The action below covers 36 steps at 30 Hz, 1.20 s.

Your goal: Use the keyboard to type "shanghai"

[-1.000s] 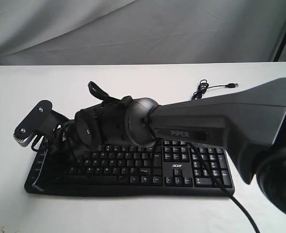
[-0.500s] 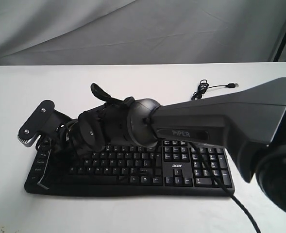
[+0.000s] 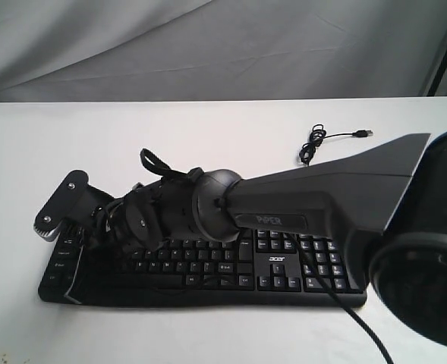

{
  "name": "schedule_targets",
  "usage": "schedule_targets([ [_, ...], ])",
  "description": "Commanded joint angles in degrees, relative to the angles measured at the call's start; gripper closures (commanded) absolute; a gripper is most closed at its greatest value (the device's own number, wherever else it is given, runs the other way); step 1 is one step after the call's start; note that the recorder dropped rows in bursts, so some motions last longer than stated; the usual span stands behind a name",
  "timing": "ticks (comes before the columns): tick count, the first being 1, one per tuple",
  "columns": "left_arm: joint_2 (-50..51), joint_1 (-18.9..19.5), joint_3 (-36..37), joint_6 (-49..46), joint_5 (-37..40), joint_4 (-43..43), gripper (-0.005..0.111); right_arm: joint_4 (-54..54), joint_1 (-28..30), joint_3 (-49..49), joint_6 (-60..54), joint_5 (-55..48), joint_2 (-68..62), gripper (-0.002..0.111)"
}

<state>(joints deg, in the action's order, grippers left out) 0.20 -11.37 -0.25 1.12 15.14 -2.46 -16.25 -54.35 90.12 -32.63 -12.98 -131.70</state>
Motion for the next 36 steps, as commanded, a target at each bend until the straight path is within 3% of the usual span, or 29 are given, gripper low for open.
schedule_targets([
  [1,-0.20,-0.23,0.25,0.16,-0.28,-0.04,0.107,-0.03,0.16,-0.37,-0.53,0.69,0.16,0.108],
  [18,-0.20,-0.23,0.25,0.16,-0.28,-0.04,0.107,-1.25,0.29,-0.82,-2.96,-2.62,3.49,0.108],
  [27,-0.20,-0.23,0.25,0.16,-0.28,-0.04,0.107,-5.15,2.85,-19.85,-2.63,7.95,14.29,0.108],
  [36,-0.20,-0.23,0.25,0.16,-0.28,-0.04,0.107,-5.90,3.61,-21.72,-3.08,10.37,13.33,0.108],
])
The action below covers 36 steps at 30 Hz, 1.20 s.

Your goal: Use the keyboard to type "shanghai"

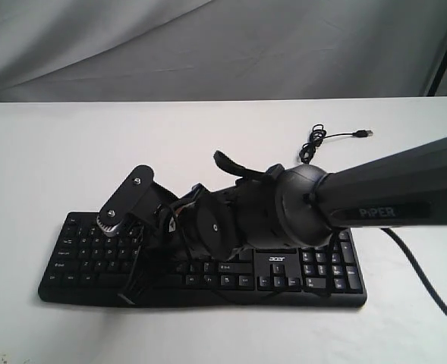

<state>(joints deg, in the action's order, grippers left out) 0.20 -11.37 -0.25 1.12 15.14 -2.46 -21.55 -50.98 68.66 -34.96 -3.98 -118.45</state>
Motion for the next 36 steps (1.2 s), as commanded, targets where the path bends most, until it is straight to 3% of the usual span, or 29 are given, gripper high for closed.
schedule_targets([
  [1,-0.20,-0.23,0.25,0.16,-0.28,-0.04,0.107,-0.60,0.24,-0.27,-0.75,1.36,0.08,0.108],
  [36,-0.20,-0.23,0.25,0.16,-0.28,-0.04,0.107,-1.91,0.24,-0.27,-3.24,2.99,-3.40,0.108],
])
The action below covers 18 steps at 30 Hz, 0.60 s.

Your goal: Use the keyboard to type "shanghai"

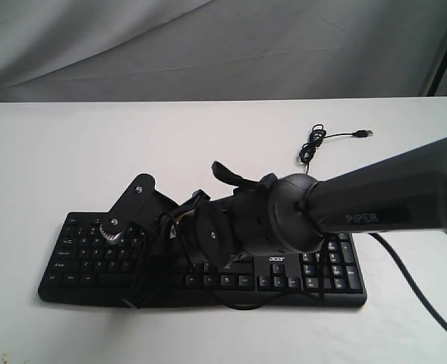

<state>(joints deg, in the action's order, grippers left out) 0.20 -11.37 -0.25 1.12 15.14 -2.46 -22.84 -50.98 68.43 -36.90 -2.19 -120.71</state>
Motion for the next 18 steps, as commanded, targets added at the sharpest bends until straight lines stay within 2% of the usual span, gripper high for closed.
schedule_targets([
  [1,-0.20,-0.23,0.25,0.16,-0.28,-0.04,0.107,-0.62,0.24,-0.04,-1.61,1.20,-1.38,0.108],
  [13,-0.20,-0.23,0.25,0.16,-0.28,-0.04,0.107,-0.72,0.14,0.24,-1.71,-0.46,2.53,0.108],
  [18,-0.20,-0.23,0.25,0.16,-0.28,-0.04,0.107,-0.72,-1.57,7.05,-1.71,-5.10,1.36,0.108],
])
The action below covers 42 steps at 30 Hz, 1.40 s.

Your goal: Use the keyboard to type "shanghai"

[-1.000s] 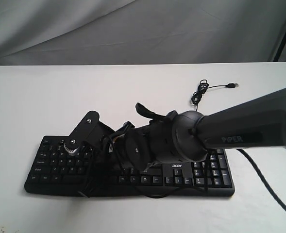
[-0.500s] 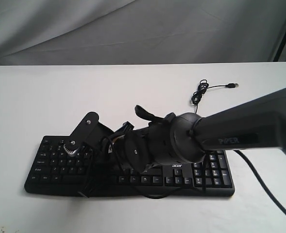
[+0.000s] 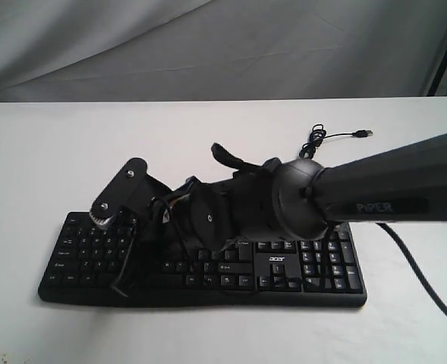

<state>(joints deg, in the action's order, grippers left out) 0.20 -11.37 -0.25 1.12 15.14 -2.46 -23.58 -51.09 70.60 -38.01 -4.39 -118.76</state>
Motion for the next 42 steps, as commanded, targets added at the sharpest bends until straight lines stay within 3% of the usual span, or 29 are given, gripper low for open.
schedule_targets([
  [1,-0.20,-0.23,0.25,0.16,-0.28,-0.04,0.107,0.02,-1.79,6.46,-0.59,-3.46,-1.26,0.108],
  [11,-0.20,-0.23,0.25,0.16,-0.28,-0.04,0.107,0.02,-4.31,22.20,-1.41,-8.75,-11.60,0.108],
  [38,-0.20,-0.23,0.25,0.16,-0.28,-0.04,0.107,0.02,-4.20,22.21,-3.33,-6.84,-15.61,0.108],
  [42,-0.20,-0.23,0.25,0.16,-0.28,-0.04,0.107,1.42,-4.20,21.02,-3.14,-8.43,-11.32,0.108],
])
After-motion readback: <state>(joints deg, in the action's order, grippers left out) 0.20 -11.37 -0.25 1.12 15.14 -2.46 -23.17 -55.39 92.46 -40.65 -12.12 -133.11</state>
